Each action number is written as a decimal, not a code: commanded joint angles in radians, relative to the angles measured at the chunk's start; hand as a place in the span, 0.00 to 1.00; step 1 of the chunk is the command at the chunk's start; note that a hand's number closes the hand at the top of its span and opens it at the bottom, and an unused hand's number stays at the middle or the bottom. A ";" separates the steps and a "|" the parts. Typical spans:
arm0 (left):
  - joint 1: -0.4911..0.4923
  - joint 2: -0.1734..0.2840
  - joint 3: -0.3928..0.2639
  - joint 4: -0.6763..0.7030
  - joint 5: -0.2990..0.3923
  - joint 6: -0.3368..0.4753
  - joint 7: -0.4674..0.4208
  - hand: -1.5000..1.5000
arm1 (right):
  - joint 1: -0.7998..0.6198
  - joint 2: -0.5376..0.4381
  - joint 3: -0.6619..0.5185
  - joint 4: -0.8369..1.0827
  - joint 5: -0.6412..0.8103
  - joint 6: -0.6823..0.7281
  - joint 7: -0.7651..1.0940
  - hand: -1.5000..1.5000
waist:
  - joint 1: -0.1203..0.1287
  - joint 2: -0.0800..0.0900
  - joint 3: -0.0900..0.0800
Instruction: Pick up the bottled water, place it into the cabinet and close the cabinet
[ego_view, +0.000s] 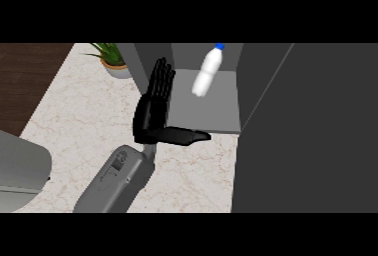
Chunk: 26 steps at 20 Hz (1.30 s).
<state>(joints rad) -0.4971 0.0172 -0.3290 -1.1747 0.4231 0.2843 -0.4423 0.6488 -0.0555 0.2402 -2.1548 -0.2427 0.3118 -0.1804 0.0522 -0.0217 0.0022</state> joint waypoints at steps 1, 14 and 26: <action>0.208 0.054 -0.064 -0.303 -0.005 0.043 0.081 0.00 | -0.015 0.023 0.068 -0.035 0.064 -0.040 0.044 0.00 | -0.003 0.005 -0.002; 0.704 0.257 -0.182 -0.931 -0.064 0.103 0.145 0.00 | -0.018 -0.173 0.177 -0.093 0.193 0.154 0.075 1.00 | -0.034 0.013 -0.003; 1.108 0.427 0.000 -1.148 0.105 -0.105 -0.024 0.00 | -0.076 -0.132 0.456 -0.225 0.360 0.111 0.223 1.00 | -0.013 0.010 -0.006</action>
<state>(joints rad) 0.5048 0.4013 -0.3833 -2.2795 0.4789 0.2529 -0.4101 0.5956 -0.2305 0.5032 -2.3178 0.0645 0.4139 0.0034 0.0299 0.0053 0.0035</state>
